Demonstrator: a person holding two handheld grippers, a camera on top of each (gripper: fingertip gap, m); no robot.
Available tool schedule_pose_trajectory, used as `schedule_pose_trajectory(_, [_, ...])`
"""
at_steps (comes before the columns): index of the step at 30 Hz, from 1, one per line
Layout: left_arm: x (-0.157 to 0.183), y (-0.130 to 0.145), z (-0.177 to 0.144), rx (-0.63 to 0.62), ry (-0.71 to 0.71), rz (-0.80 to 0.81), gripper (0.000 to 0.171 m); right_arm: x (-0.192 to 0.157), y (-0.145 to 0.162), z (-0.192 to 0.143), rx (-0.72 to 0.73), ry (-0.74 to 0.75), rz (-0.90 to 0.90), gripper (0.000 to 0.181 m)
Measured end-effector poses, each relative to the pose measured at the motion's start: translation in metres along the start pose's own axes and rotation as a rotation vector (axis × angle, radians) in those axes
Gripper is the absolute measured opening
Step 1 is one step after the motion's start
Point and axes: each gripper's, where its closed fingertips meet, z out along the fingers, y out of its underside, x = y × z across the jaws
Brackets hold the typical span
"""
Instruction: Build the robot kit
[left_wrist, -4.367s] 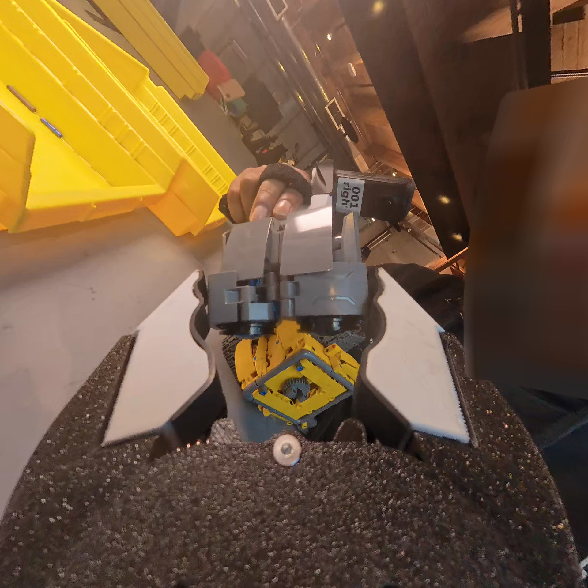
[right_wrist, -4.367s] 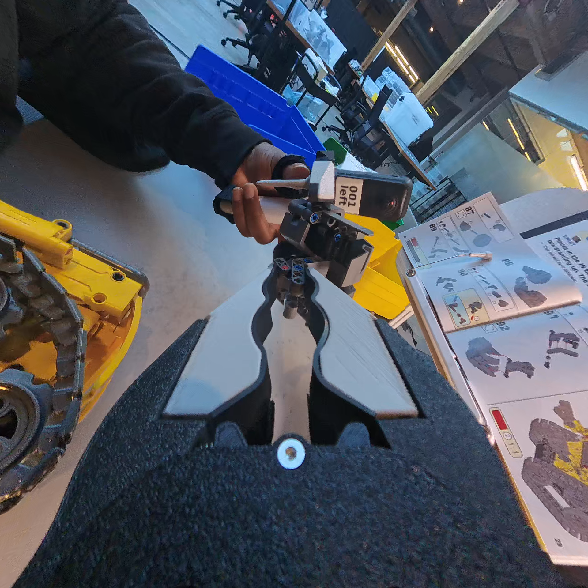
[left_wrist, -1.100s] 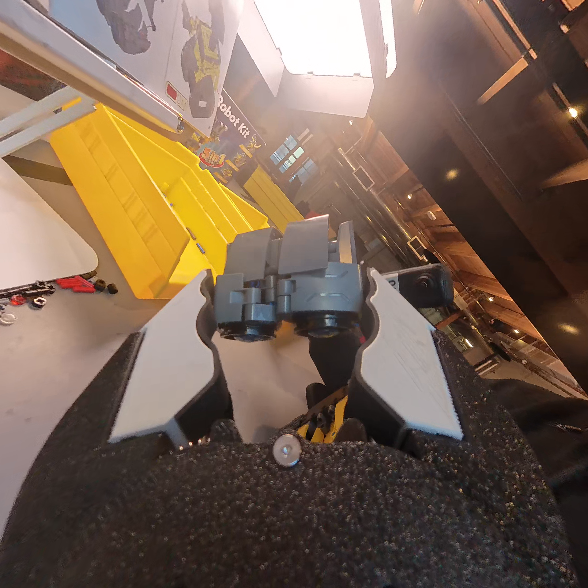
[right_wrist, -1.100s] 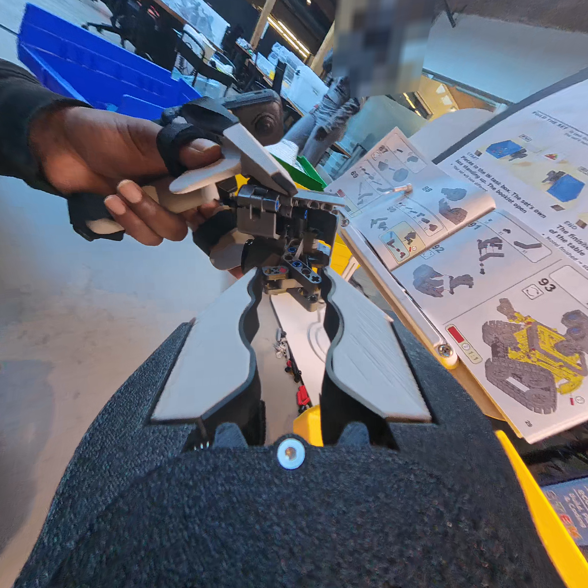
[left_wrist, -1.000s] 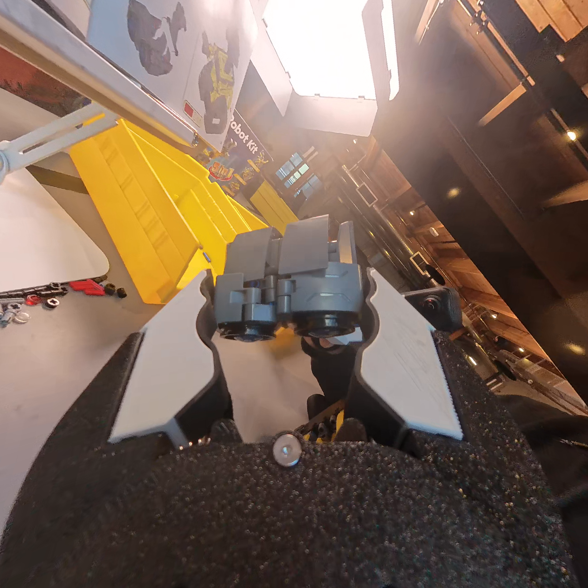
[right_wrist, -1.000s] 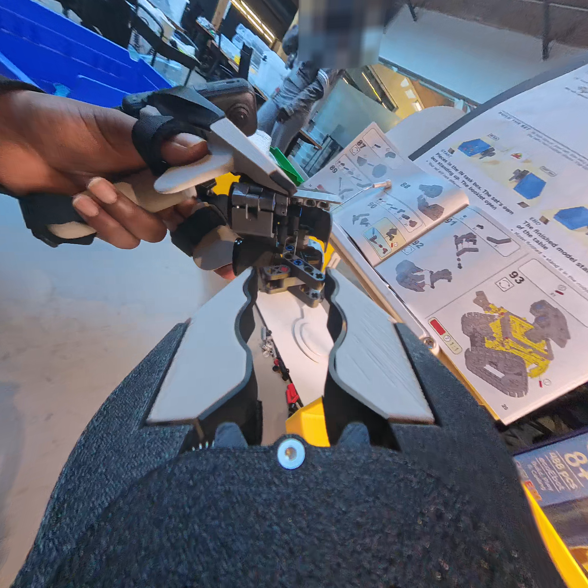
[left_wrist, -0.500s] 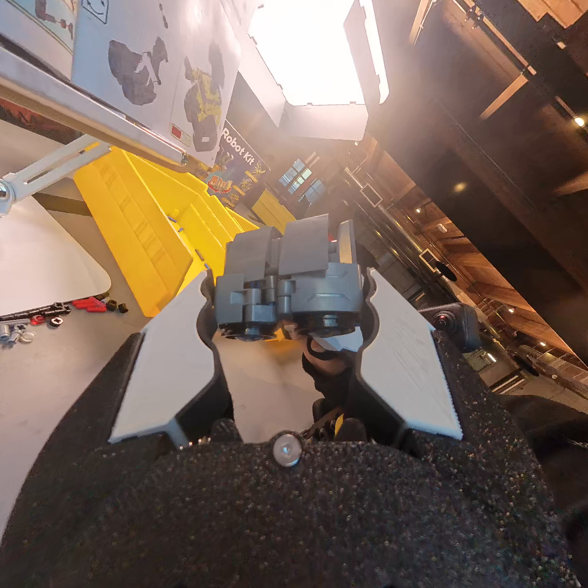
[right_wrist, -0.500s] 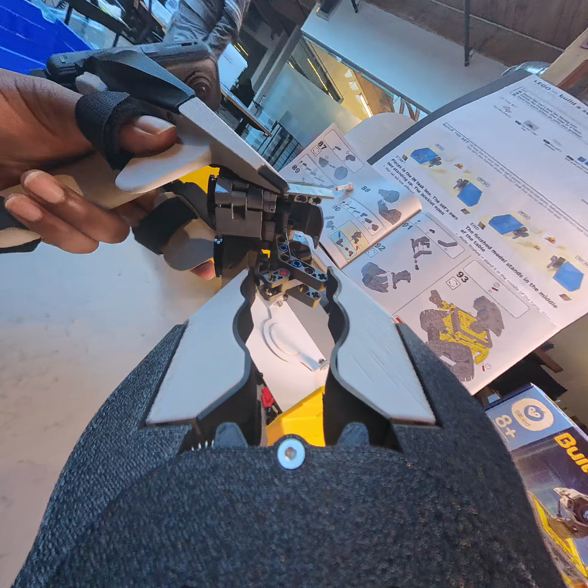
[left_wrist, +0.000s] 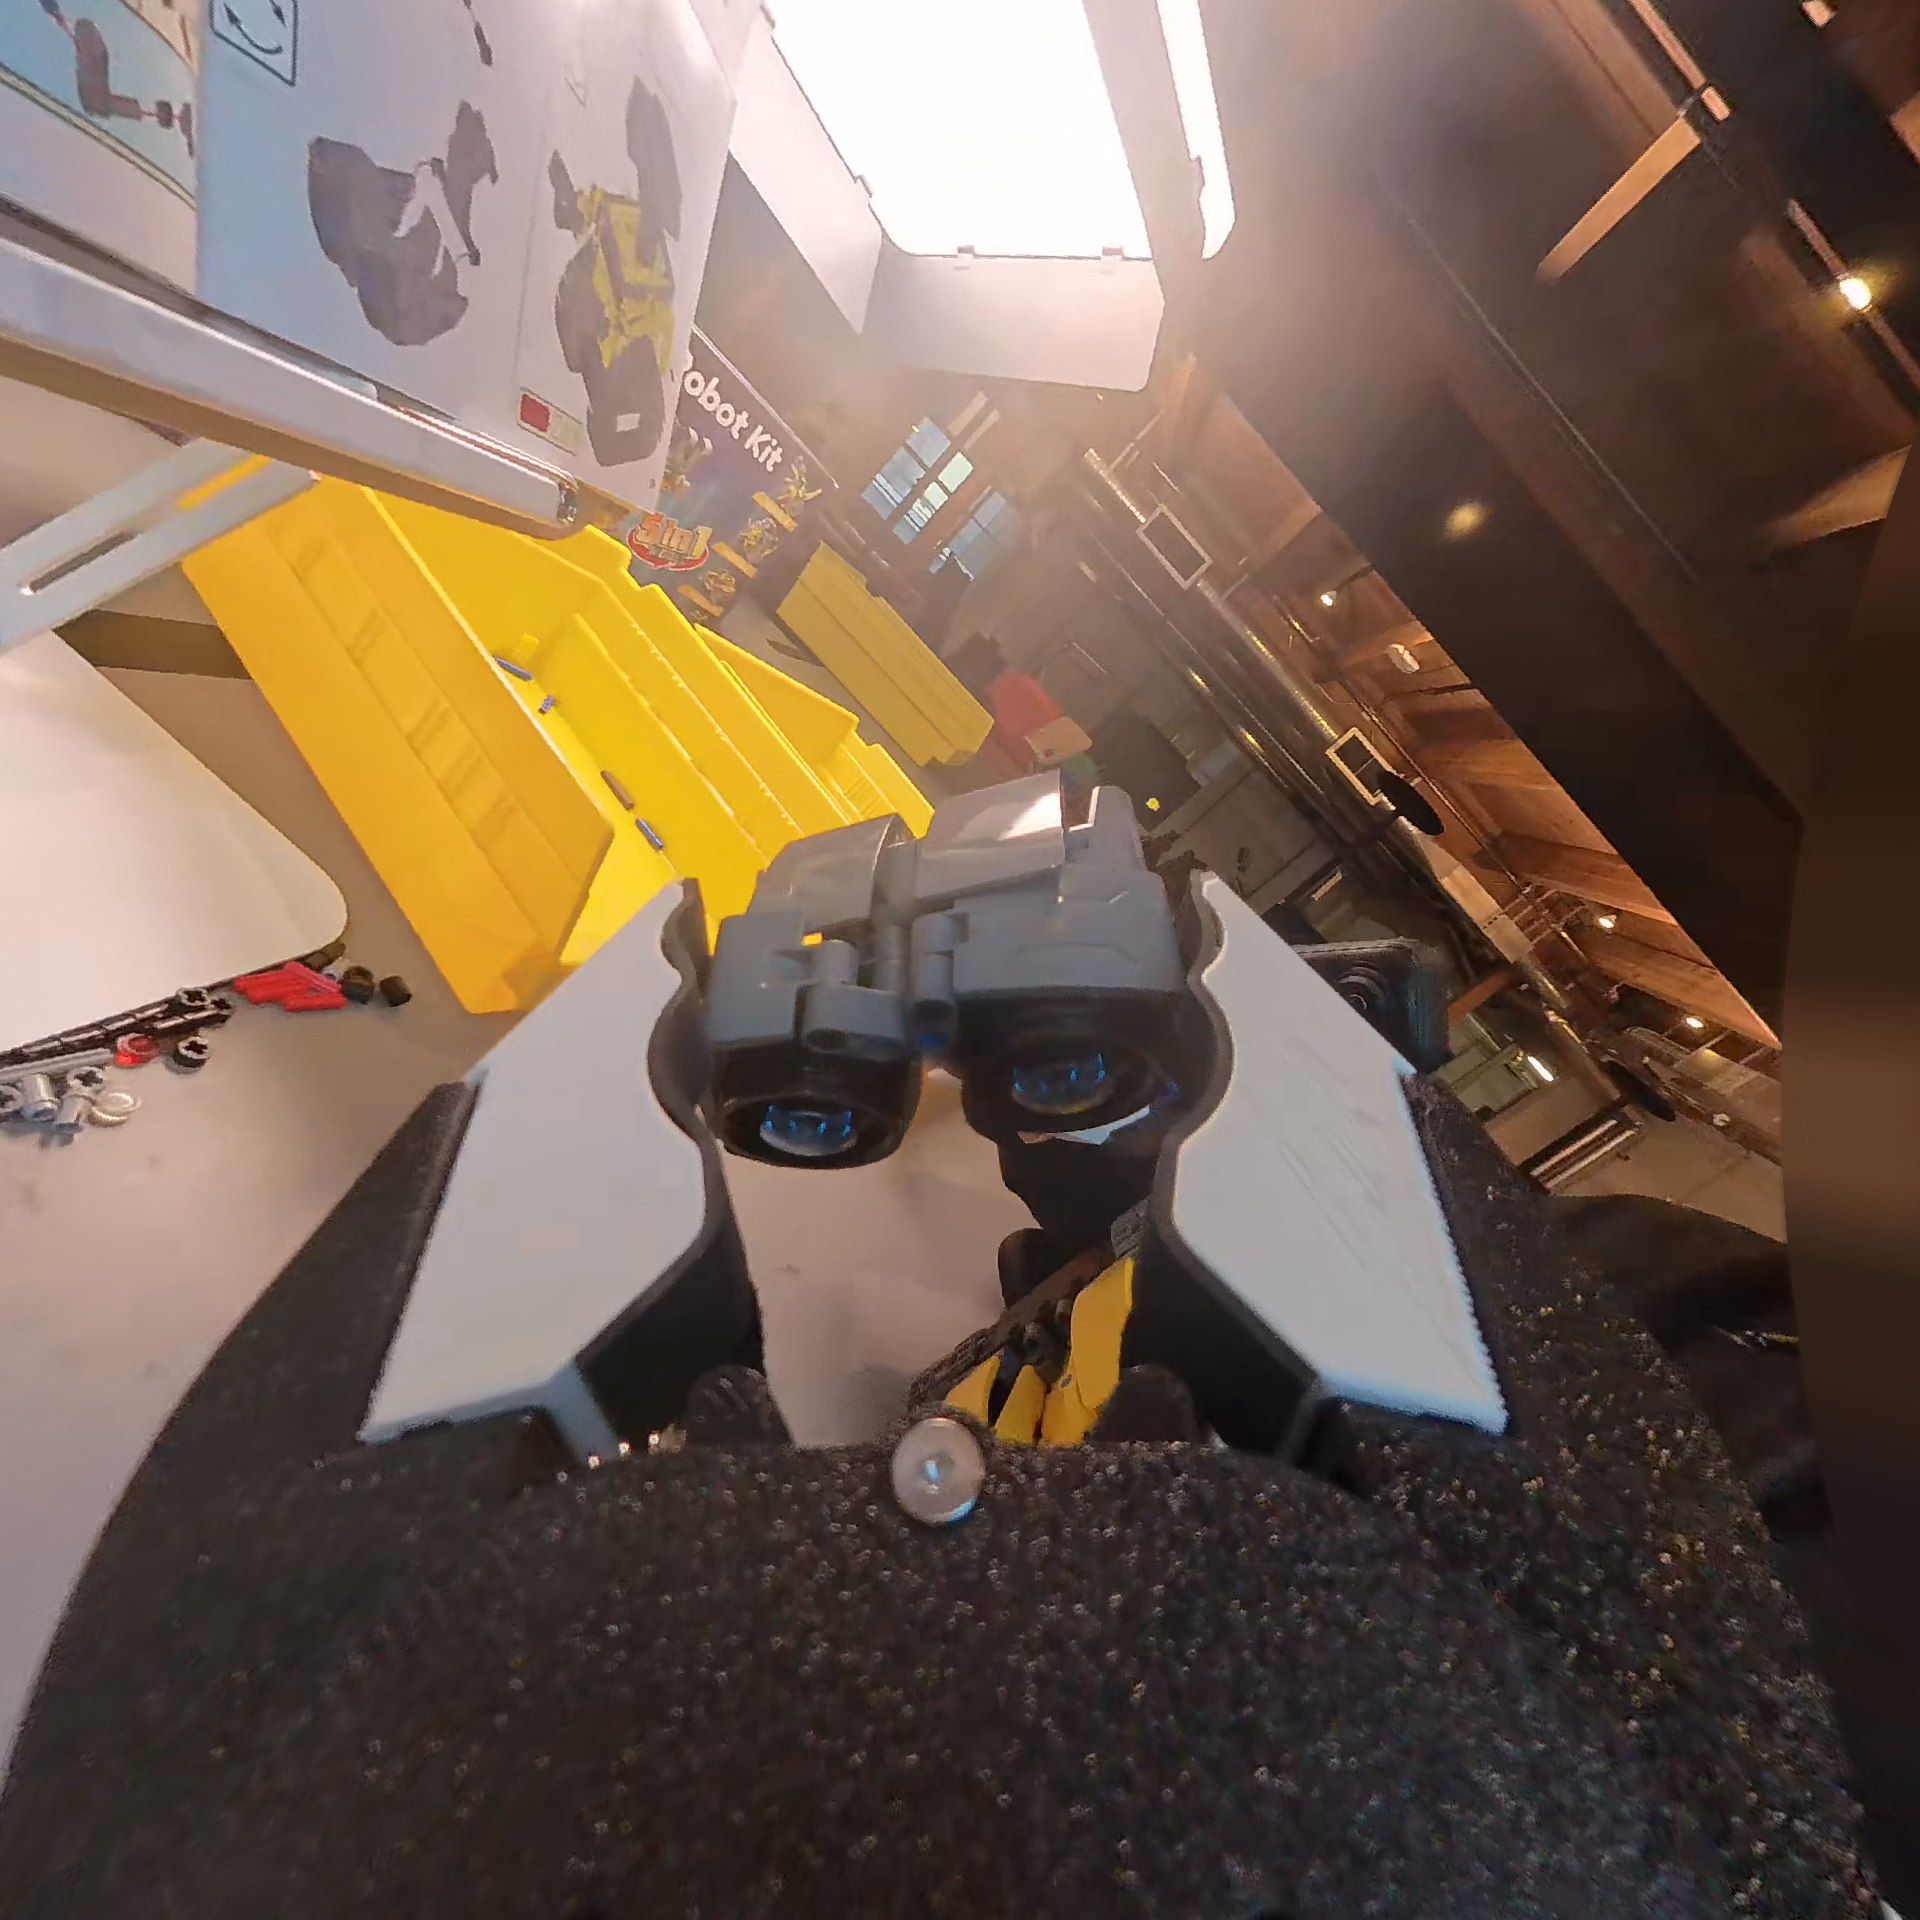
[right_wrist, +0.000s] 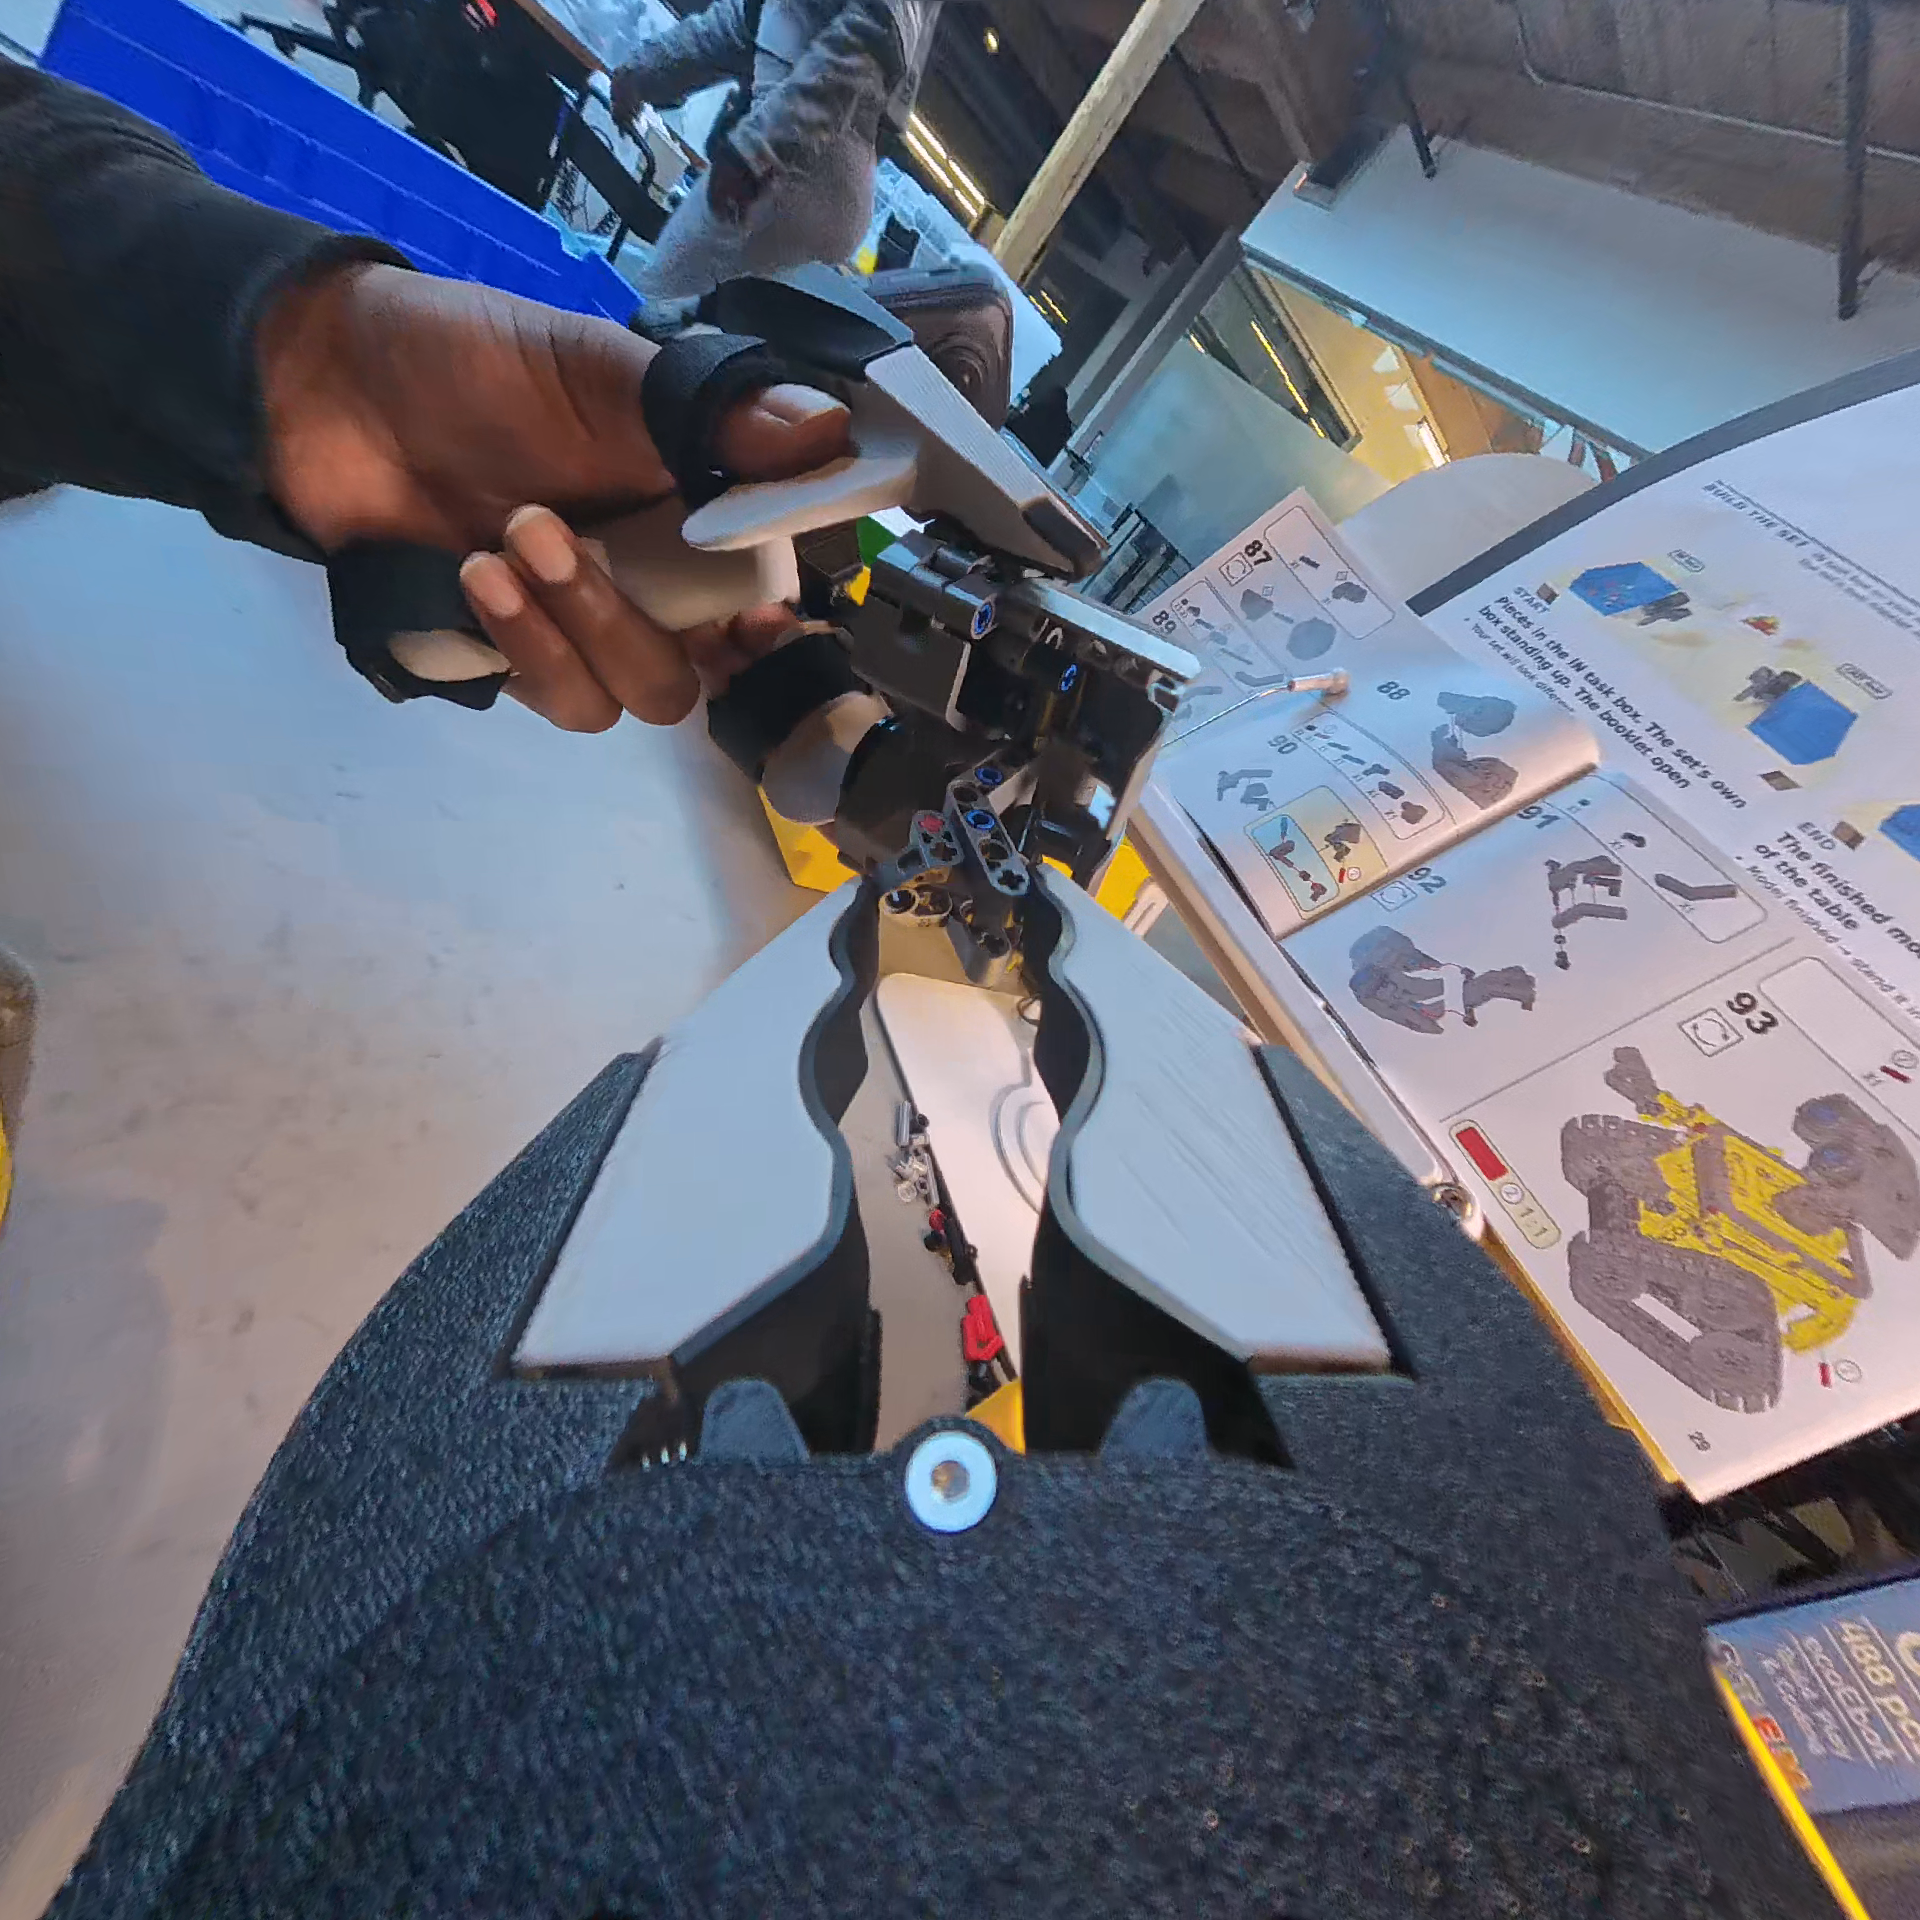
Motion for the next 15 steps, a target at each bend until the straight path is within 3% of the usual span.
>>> schedule_pose_trajectory(7, [0.015,-0.001,-0.004,-0.014,0.12,-0.005,0.094,0.0,-0.012,-0.005,0.075,0.038,-0.031,0.027])
schedule_pose_trajectory(13, [0.021,0.013,0.0,-0.065,0.155,-0.014,0.115,0.001,-0.021,-0.008,0.113,0.098,-0.121,0.027])
schedule_pose_trajectory(15, [0.019,0.011,0.002,-0.054,0.146,-0.004,0.109,0.0,-0.024,-0.009,0.122,0.117,-0.179,0.027])
